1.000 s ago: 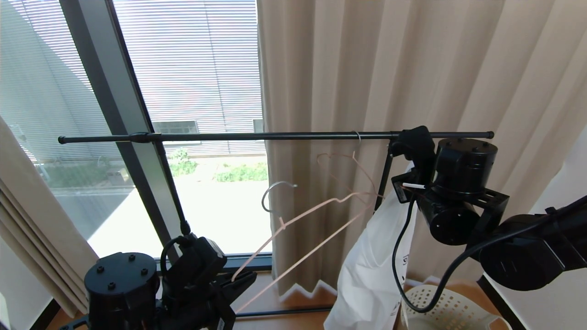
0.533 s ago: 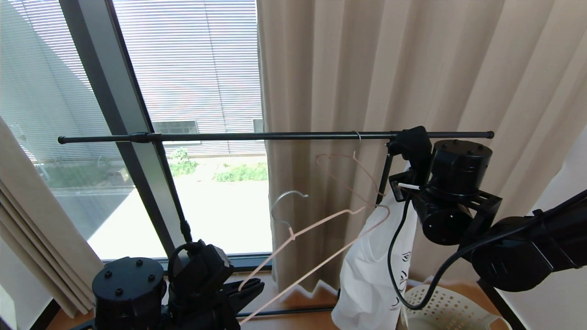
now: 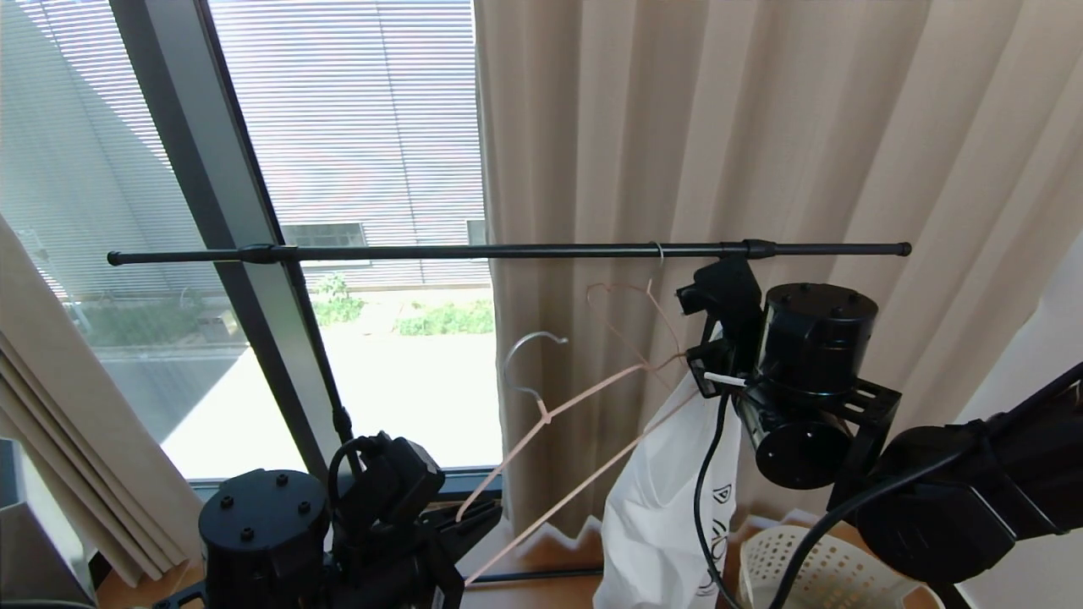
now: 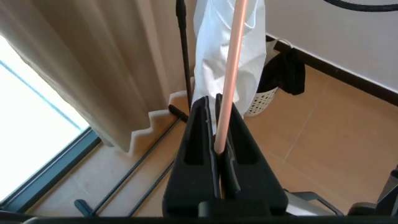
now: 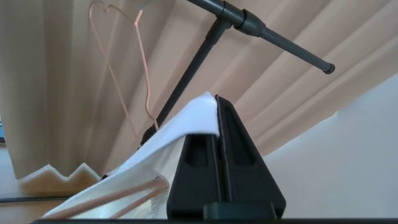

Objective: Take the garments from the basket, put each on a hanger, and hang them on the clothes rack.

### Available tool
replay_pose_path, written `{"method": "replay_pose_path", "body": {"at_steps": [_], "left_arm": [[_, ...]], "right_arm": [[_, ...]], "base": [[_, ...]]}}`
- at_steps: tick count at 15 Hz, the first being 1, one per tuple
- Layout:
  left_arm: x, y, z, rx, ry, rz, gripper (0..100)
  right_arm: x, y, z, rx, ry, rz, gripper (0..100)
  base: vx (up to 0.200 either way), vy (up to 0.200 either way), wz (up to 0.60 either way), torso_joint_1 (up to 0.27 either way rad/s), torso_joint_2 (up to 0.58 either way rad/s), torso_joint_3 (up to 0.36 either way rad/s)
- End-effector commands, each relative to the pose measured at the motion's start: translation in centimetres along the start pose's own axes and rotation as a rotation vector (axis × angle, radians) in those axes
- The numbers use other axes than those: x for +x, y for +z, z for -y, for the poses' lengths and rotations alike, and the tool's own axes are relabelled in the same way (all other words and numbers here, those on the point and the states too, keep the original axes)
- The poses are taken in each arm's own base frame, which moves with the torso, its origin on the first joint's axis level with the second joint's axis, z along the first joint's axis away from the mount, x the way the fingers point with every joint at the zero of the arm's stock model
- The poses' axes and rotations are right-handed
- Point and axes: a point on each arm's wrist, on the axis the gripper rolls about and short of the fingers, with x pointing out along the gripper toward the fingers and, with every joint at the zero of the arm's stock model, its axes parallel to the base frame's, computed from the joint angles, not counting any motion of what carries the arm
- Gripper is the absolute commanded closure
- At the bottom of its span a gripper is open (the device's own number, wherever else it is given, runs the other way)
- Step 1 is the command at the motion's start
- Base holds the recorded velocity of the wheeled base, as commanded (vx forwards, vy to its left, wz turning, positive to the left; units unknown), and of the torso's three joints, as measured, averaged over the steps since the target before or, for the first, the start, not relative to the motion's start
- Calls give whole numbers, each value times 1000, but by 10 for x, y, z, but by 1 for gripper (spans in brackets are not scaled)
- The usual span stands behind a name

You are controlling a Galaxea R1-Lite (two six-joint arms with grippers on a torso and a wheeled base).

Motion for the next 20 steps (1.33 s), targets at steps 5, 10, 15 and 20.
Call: {"method": "replay_pose_path", "body": {"at_steps": [5, 10, 15, 20], "left_arm": [[9, -1, 1, -27, 53, 3, 100], [13, -3, 1, -26, 71, -3, 100], [15, -5, 1, -25, 71, -6, 100], [16, -7, 1, -26, 71, -12, 100]], "right_arm": [[-16, 1, -11, -14, 30, 10, 100], [-37, 5, -24, -4, 68, 51, 100], [-59, 9, -31, -7, 110, 76, 100], [-79, 15, -38, 16, 150, 117, 100]], "base": [[0, 0, 0, 0, 0, 0], [0, 0, 0, 0, 0, 0], [0, 0, 0, 0, 0, 0], [0, 0, 0, 0, 0, 0]]}}
